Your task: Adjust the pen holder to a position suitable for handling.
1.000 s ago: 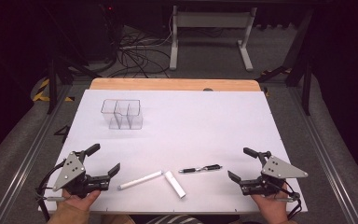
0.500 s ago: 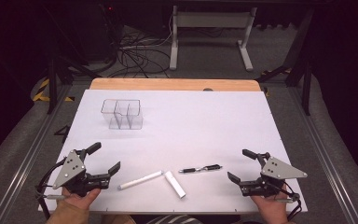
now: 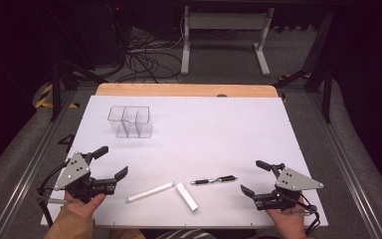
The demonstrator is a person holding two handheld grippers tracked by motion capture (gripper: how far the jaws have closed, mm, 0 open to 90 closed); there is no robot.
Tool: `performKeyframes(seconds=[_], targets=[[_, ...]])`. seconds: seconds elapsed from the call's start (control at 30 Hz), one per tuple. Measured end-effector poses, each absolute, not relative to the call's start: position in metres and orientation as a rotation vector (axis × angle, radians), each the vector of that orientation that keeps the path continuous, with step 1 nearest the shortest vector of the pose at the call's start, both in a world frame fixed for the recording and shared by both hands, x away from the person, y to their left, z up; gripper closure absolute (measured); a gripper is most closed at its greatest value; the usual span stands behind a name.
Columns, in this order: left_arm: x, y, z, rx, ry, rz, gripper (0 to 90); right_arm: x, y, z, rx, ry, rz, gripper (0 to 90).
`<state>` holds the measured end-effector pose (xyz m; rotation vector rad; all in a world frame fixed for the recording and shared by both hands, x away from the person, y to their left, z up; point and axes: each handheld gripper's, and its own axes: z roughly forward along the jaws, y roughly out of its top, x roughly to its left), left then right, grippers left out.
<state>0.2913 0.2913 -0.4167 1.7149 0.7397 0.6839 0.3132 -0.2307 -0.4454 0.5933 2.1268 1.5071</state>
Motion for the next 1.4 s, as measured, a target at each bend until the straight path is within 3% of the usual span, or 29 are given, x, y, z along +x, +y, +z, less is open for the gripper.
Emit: performKeyframes(seconds=[0.77, 1.0, 1.27, 1.4], targets=[[0.326, 0.284, -0.385, 1.777, 0.712, 0.663, 13.0, 0.316, -0.232, -0.449, 0.606, 2.151, 1.53, 10.2], [0.335, 0.285, -0.387, 1.807, 0.738, 0.652, 16.5, 0.317, -0.232, -0.45, 0.613, 2.154, 1.528, 10.3], [0.343, 0.295, -0.376, 1.843, 0.728, 0.557, 27.6, 0.319, -0.231, -0.452, 0.625, 2.177, 1.521, 10.4], [0.353, 0.296, -0.372, 1.927, 0.724, 0.637, 28.2, 0.319, -0.231, -0.452, 0.624, 2.18, 1.522, 10.4]])
